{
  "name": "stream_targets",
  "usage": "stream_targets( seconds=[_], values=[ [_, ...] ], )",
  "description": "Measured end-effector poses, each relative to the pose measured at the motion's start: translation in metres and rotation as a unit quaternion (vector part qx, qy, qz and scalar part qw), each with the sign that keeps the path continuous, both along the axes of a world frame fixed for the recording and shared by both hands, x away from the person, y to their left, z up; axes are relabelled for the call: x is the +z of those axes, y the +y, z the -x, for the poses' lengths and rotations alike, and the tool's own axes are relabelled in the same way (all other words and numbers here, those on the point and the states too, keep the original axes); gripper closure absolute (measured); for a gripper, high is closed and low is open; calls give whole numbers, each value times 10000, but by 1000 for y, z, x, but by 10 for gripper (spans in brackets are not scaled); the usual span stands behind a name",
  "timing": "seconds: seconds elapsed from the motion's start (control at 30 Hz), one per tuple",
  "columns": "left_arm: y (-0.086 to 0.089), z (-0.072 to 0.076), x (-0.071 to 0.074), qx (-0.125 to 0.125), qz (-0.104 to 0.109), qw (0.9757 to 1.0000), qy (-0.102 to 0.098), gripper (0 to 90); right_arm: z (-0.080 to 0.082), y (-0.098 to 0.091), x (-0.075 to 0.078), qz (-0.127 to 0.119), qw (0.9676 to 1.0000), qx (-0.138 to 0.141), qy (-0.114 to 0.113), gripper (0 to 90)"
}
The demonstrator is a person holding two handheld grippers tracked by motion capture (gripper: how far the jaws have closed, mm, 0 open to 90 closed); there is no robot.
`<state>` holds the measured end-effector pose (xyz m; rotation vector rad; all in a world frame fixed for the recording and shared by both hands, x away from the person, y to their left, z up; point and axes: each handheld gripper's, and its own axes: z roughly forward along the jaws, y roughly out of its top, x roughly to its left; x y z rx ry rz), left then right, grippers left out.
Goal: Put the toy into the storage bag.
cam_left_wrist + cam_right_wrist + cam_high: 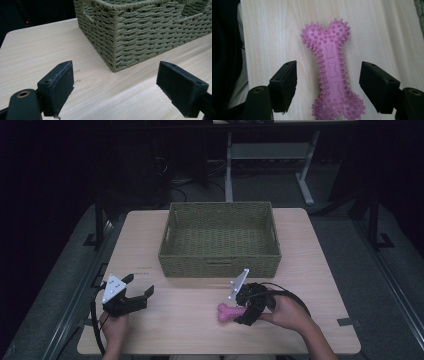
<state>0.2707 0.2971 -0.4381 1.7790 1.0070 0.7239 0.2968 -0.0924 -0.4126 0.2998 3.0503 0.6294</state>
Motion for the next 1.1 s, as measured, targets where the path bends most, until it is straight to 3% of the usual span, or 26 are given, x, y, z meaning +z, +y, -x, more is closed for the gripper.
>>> stream_targets(
  seconds=[0.43, 1.1],
  values=[
    [1, -1, 0, 24, 23, 10000, 28, 139, -10, 5, -13, 315, 9993, 15, 193, 383],
    [2, 0, 0, 36, 39, 10000, 8, 138, -10, 13, -24, 638, 9977, 210, 115, 518]
  ],
)
